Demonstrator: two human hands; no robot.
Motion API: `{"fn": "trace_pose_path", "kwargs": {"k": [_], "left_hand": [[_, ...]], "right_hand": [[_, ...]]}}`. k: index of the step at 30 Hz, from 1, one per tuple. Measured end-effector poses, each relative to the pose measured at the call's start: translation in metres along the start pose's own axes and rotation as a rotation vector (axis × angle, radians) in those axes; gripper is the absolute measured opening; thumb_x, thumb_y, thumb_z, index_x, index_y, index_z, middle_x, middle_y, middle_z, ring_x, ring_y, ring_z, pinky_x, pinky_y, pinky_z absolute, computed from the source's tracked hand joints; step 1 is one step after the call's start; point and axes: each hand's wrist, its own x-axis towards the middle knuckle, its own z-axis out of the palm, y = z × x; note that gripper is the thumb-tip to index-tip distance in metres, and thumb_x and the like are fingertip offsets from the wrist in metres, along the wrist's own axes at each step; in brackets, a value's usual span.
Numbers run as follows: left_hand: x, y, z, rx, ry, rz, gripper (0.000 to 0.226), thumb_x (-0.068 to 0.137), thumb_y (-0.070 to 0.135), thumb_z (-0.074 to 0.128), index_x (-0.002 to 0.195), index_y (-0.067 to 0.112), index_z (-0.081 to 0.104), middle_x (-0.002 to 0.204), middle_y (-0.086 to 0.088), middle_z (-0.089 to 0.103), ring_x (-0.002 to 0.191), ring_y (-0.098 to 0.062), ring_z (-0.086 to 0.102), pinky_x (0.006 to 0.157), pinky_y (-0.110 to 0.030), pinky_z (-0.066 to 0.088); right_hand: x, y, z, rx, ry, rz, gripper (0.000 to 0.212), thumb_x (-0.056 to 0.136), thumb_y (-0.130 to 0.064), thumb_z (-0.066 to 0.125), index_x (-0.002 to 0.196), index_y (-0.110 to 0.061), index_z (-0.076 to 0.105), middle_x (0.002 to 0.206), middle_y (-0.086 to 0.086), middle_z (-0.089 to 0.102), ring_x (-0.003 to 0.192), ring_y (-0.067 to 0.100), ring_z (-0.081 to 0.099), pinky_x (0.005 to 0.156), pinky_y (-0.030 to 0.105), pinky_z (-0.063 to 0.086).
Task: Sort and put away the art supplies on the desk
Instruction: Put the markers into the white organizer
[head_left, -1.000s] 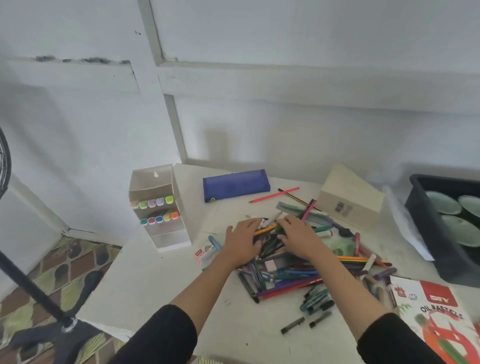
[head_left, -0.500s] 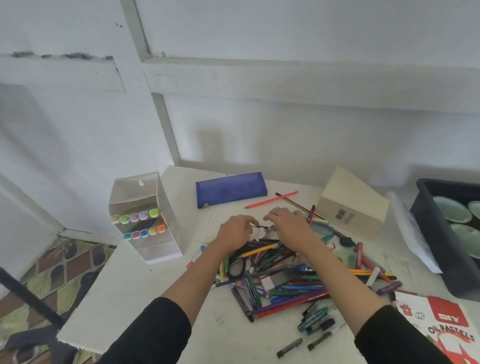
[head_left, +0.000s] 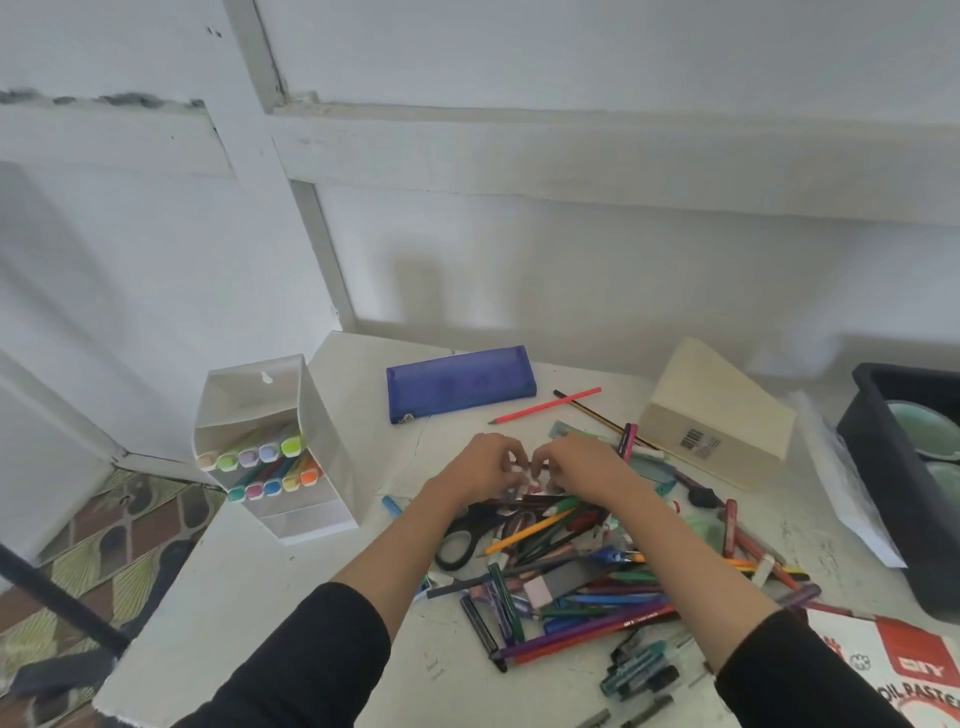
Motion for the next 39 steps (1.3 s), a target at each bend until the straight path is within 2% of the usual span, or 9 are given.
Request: {"fn": "trace_pose_path", "kwargs": {"k": [5, 8, 11, 13, 18, 24, 29, 34, 39], "left_hand": [[-0.001, 0.002, 0.000, -0.044, 0.090, -0.047, 0.015, 0.081, 0.012, 0.067, 0.096, 0.012, 0.069, 0.092, -0.009, 0.067, 0.080, -0.019, 0.061, 0.070, -0.024, 0.048], [-0.002, 0.000, -0.004, -0.071, 0.171, -0.064, 0.013, 0.081, 0.007, 0.064, 0.091, 0.013, 0.070, 0.092, -0.005, 0.063, 0.080, -0.017, 0.059, 0.064, -0.015, 0.041], [-0.002, 0.000, -0.005, -0.002, 0.152, -0.114, 0.010, 0.084, 0.023, 0.066, 0.092, 0.016, 0.065, 0.096, -0.002, 0.060, 0.084, -0.015, 0.055, 0.073, -0.021, 0.042], [-0.004, 0.002, 0.000, 0.040, 0.135, -0.160, 0.022, 0.084, 0.035, 0.067, 0.092, 0.017, 0.059, 0.094, -0.002, 0.058, 0.087, -0.018, 0.056, 0.076, -0.028, 0.045], [-0.005, 0.010, 0.009, 0.111, 0.104, -0.205, 0.031, 0.080, 0.034, 0.071, 0.092, 0.013, 0.052, 0.098, -0.008, 0.059, 0.087, -0.021, 0.056, 0.072, -0.031, 0.047], [-0.007, 0.015, 0.010, -0.025, 0.162, -0.170, 0.026, 0.077, 0.027, 0.068, 0.094, 0.011, 0.056, 0.089, -0.007, 0.060, 0.083, -0.024, 0.058, 0.071, -0.037, 0.049], [-0.009, 0.015, 0.009, -0.196, 0.299, -0.093, 0.010, 0.091, 0.023, 0.055, 0.096, 0.015, 0.051, 0.084, -0.011, 0.064, 0.073, -0.024, 0.062, 0.072, -0.041, 0.052], [-0.010, 0.025, -0.003, -0.486, 0.366, -0.058, 0.011, 0.093, 0.016, 0.058, 0.102, 0.012, 0.053, 0.096, -0.012, 0.065, 0.065, -0.018, 0.066, 0.062, -0.020, 0.053], [-0.021, 0.032, -0.014, -0.571, 0.464, 0.066, 0.011, 0.092, 0.010, 0.061, 0.099, 0.014, 0.053, 0.090, -0.007, 0.064, 0.074, -0.025, 0.068, 0.065, -0.019, 0.053]], "right_hand": [[0.003, -0.001, -0.003, 0.084, -0.044, -0.070, 0.031, 0.087, -0.011, 0.056, 0.108, -0.030, 0.069, 0.091, -0.005, 0.063, 0.074, 0.009, 0.051, 0.063, 0.020, 0.036], [0.006, 0.001, 0.002, 0.160, -0.042, -0.080, 0.030, 0.085, -0.009, 0.059, 0.102, -0.029, 0.072, 0.083, -0.006, 0.062, 0.067, 0.006, 0.051, 0.064, 0.023, 0.041], [0.007, 0.002, 0.005, 0.155, -0.014, -0.082, 0.023, 0.085, -0.011, 0.061, 0.097, -0.027, 0.072, 0.087, -0.003, 0.064, 0.077, 0.013, 0.056, 0.069, 0.025, 0.044], [0.006, 0.004, 0.007, 0.156, -0.013, -0.095, 0.021, 0.085, -0.010, 0.061, 0.096, -0.024, 0.072, 0.089, -0.002, 0.065, 0.078, 0.013, 0.056, 0.068, 0.024, 0.042], [-0.004, 0.017, -0.001, 0.247, 0.018, -0.063, 0.016, 0.084, -0.004, 0.062, 0.093, -0.015, 0.069, 0.094, 0.003, 0.065, 0.078, 0.011, 0.054, 0.070, 0.021, 0.041], [-0.016, 0.026, -0.005, 0.369, 0.144, -0.036, 0.024, 0.082, 0.007, 0.056, 0.081, -0.017, 0.054, 0.089, 0.002, 0.060, 0.085, 0.018, 0.056, 0.071, 0.028, 0.043], [-0.023, 0.022, -0.006, 0.545, 0.278, 0.016, 0.023, 0.086, 0.009, 0.043, 0.085, -0.013, 0.049, 0.088, 0.004, 0.058, 0.074, 0.016, 0.061, 0.065, 0.030, 0.047], [-0.026, 0.023, -0.009, 0.703, 0.386, 0.007, 0.014, 0.089, 0.004, 0.050, 0.089, -0.009, 0.052, 0.089, 0.004, 0.061, 0.065, 0.006, 0.065, 0.060, 0.028, 0.050], [-0.032, 0.012, -0.017, 1.012, 0.415, 0.028, 0.016, 0.091, 0.003, 0.051, 0.091, -0.013, 0.050, 0.099, 0.008, 0.065, 0.063, 0.024, 0.070, 0.054, 0.027, 0.052]]}}
